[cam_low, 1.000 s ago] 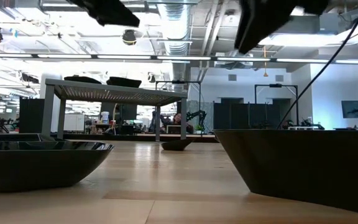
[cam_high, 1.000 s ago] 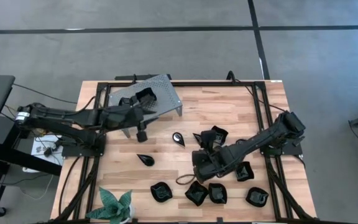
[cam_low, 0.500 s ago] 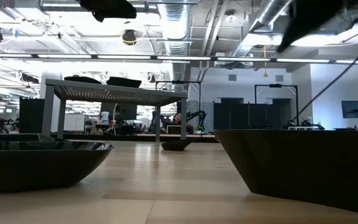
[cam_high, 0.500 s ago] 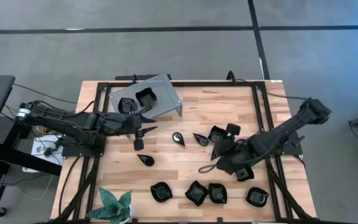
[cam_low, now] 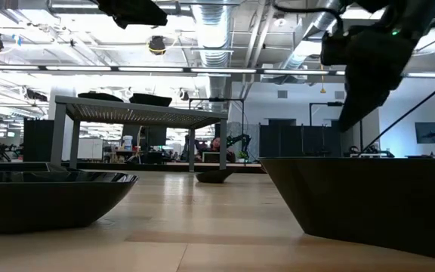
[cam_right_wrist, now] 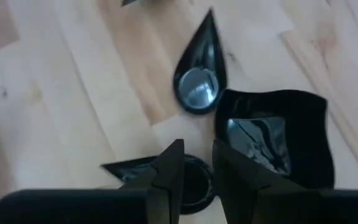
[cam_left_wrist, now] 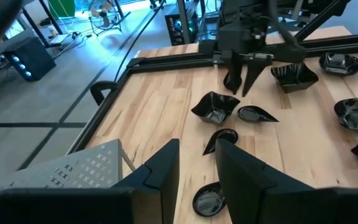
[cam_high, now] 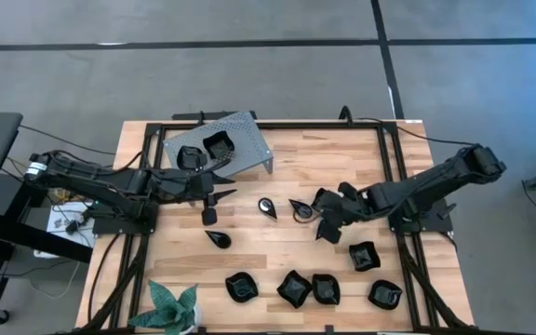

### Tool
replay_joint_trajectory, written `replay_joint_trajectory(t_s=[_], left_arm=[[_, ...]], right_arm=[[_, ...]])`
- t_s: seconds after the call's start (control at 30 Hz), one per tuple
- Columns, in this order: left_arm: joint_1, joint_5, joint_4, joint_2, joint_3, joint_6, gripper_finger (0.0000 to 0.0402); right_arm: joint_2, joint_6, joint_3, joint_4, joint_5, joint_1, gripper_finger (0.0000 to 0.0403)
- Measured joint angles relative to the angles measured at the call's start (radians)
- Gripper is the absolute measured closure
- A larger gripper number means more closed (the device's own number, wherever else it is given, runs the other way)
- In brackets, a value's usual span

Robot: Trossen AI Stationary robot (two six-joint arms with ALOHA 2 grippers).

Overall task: Pick & Place Mini shaped plates
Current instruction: Stack the black distorted square plate on top of the black distorted square plate on the shelf

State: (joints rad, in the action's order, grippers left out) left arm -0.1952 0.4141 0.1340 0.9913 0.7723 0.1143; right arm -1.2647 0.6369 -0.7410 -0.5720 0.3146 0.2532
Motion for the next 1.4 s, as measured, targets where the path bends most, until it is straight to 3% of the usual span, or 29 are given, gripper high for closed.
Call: replay_joint_trajectory(t_s=[0.27,0.6,0.93,1.17,1.3,1.4], left_arm=[[0.000,0.000,0.000,0.000,0.000,0.000,0.0296],[-0.001,0.000,0.004,0.000,0.000,-0.052,0.0296],[-0.001,0.000,0.004,0.000,0.000,-0.052,0.0296],[-0.001,0.000,0.004,0.000,0.000,-0.052,0.0296],[-0.001,-0.005,0.004,0.000,0.000,-0.052,0.0296],[-0.001,-0.128,0.003,0.000,0.000,-0.029,0.0296]], right_arm=[[-0.011,-0.007,0.000,0.014,0.000,-0.027,0.0324],[-0.198,-0.044,0.001,0.043,0.000,-0.030,0.0324],[-0.303,-0.064,0.001,0.042,-0.010,-0.074,0.0327],[-0.292,-0.137,-0.001,0.042,-0.060,-0.069,0.0392],[-0.245,-0.168,-0.046,0.016,-0.089,-0.050,0.0392],[-0.205,-0.231,-0.103,0.018,-0.089,-0.031,0.0398]])
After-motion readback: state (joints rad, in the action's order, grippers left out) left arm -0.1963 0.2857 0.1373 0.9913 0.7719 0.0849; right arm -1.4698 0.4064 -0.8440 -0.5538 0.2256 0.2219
